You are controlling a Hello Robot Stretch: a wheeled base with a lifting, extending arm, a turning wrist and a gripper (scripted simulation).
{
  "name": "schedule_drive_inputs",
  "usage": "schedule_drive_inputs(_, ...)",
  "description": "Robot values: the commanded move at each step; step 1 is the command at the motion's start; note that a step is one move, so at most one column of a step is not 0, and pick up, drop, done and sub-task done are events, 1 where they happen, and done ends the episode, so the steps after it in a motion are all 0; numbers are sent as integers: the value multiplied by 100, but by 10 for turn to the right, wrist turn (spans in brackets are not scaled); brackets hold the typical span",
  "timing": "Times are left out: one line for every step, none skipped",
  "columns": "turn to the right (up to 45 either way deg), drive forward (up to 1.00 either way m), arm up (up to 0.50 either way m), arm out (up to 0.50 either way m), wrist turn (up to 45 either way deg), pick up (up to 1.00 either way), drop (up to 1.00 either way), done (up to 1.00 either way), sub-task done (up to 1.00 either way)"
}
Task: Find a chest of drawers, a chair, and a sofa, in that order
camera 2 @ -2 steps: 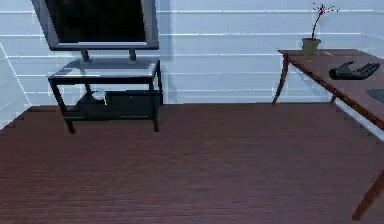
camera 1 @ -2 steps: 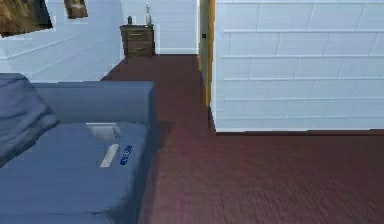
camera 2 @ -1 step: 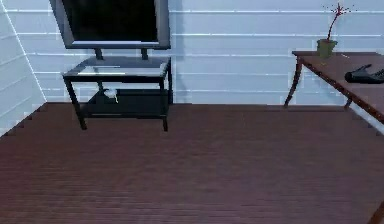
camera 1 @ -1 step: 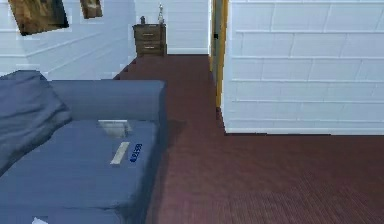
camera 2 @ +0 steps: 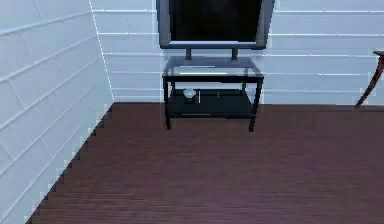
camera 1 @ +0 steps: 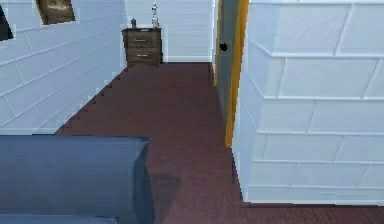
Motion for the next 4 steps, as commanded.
schedule_drive_inputs(0, 100, 0, 0, 0, 0, 0, 0, 0)
schedule_drive_inputs(0, 100, 0, 0, 0, 0, 0, 0, 0)
schedule_drive_inputs(0, 100, 0, 0, 0, 0, 0, 0, 0)
schedule_drive_inputs(0, 100, 0, 0, 0, 0, 0, 0, 0)
